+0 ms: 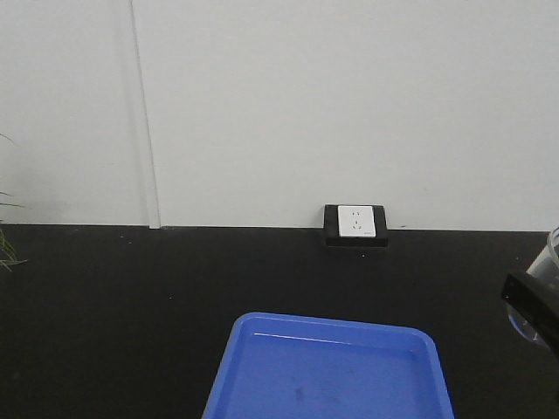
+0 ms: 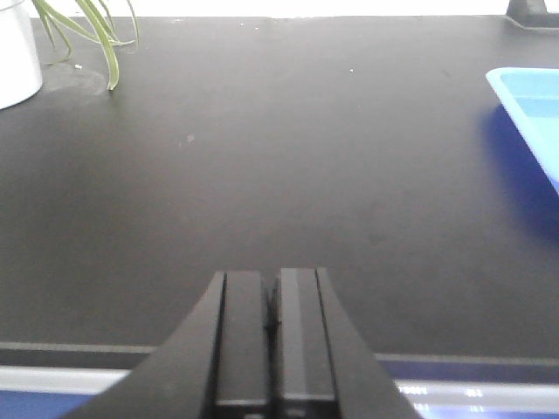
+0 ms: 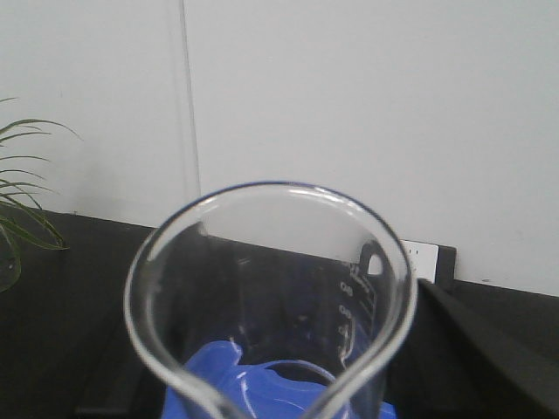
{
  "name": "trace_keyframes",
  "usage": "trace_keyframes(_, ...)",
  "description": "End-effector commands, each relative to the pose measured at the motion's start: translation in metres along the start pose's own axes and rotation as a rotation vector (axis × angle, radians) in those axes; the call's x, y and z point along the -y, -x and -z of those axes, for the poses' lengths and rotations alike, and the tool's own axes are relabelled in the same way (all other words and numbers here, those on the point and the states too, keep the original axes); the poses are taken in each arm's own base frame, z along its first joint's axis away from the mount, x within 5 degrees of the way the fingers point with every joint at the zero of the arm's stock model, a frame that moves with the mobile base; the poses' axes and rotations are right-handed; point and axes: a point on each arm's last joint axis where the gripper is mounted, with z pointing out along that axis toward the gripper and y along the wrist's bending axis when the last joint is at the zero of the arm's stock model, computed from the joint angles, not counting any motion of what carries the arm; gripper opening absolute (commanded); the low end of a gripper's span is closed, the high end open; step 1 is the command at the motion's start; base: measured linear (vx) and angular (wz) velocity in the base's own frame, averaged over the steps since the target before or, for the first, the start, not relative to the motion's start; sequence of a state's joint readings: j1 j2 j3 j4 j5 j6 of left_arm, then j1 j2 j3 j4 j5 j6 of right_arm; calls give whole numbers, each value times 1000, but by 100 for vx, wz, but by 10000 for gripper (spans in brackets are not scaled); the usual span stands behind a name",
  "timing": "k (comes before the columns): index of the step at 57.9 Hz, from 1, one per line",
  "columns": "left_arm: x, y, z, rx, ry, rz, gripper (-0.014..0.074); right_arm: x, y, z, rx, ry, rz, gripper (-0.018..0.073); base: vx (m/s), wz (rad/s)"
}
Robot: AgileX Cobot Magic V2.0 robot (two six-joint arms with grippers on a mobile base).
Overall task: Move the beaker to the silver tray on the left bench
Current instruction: 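Drive the base to the bench with the silver tray, holding the beaker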
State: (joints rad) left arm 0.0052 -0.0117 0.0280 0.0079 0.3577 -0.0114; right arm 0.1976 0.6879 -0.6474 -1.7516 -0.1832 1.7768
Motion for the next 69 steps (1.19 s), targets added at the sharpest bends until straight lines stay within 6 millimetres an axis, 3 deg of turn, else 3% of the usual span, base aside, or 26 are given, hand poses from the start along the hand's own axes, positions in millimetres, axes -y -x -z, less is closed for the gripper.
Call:
trace_keyframes(1,0,-1,-2,65,-7,6,1,2,9,2,31,-32,31,-6,-10,-1)
trace_keyframes(25,0,-1,-2,65,-7,6,1,2,9,2,31,-32,31,-6,-18,10)
trace_keyframes(69,0,-1,-2,65,-7,6,1,2,9,2,31,-32,31,-6,-28,54)
